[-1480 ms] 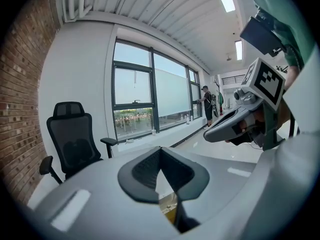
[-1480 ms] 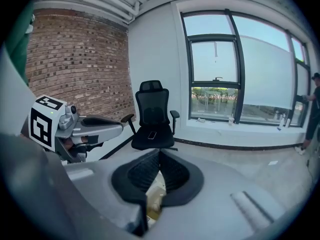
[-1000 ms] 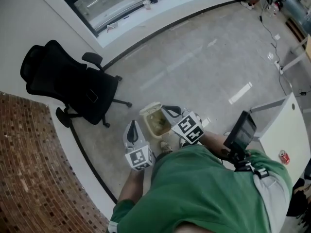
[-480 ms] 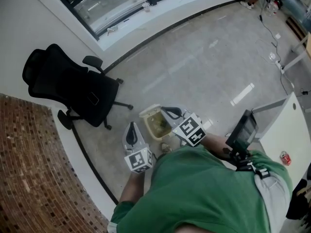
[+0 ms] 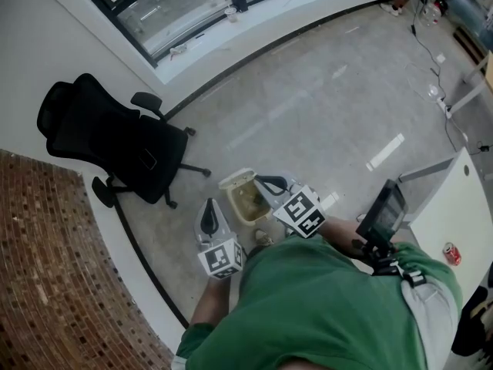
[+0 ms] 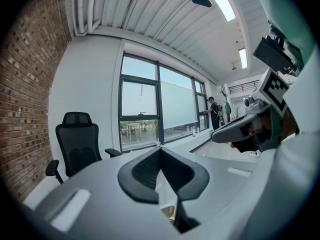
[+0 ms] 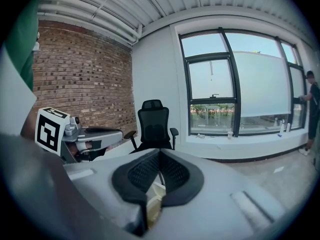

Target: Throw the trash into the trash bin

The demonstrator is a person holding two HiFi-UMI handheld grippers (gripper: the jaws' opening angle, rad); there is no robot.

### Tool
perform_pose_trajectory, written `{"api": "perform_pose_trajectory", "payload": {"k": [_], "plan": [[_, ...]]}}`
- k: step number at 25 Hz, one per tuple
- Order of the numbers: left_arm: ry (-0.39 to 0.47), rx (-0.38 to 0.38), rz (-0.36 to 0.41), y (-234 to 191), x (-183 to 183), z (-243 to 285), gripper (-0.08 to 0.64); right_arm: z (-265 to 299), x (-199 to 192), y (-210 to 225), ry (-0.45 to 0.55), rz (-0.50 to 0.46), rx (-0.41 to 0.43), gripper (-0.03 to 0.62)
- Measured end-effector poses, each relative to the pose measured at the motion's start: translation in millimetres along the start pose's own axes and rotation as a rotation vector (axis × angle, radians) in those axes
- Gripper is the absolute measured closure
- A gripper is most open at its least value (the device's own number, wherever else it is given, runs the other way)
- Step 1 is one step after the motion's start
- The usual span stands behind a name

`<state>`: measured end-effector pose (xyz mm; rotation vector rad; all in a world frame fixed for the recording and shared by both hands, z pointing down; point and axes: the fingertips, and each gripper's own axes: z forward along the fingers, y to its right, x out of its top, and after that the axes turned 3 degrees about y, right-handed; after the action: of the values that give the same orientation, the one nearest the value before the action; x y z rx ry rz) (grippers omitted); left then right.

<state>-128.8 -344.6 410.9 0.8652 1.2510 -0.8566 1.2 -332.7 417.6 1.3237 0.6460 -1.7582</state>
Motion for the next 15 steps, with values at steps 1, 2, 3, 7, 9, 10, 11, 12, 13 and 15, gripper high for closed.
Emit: {"api": "perform_pose_trajectory", "payload": {"k": [1, 2, 3, 7, 9, 10, 11, 12, 13, 15], "plan": [[0.000, 0.001, 0.000, 1.3, -0.2, -1.2, 0.554, -1.6, -0.6, -0.3, 0.001, -0.001, 0.000, 0.589], [0.000, 0.002, 0.000, 2.5, -0.4, -2.7, 0.554, -3.1, -1.1, -0.6, 0.002, -0.002, 0.000, 0.589], [0.001, 0.003, 0.000, 3.8, -0.2, -4.2, 0.554, -4.8, -1.4, -0.9, 0.003, -0.003, 0.000, 0.589], [0.012, 0.010, 0.004, 10.2, 2.6, -8.1, 0.554, -12.1, -0.6, -0.7, 0.011, -0.012, 0.006, 0.589], [0.013, 0.015, 0.004, 12.8, 2.0, -10.6, 0.554, -15.1, -1.2, -1.6, 0.014, -0.017, 0.010, 0.589], [0.013, 0.018, 0.003, 14.5, 1.3, -12.3, 0.554, -17.0, -1.9, -2.3, 0.016, -0.018, 0.011, 0.589], [0.013, 0.019, 0.003, 16.7, 0.9, -14.1, 0.554, -19.4, -2.6, -2.6, 0.017, -0.019, 0.013, 0.589], [0.014, 0.021, 0.004, 19.4, 1.1, -15.6, 0.554, -22.1, -3.0, -2.4, 0.019, -0.020, 0.014, 0.589], [0.018, 0.023, 0.003, 22.4, 2.0, -16.5, 0.554, -24.8, -3.1, -1.4, 0.021, -0.024, 0.015, 0.589], [0.032, 0.029, 0.003, 28.2, 5.4, -16.6, 0.554, -29.4, -1.8, 2.5, 0.025, -0.034, 0.018, 0.589]]}}
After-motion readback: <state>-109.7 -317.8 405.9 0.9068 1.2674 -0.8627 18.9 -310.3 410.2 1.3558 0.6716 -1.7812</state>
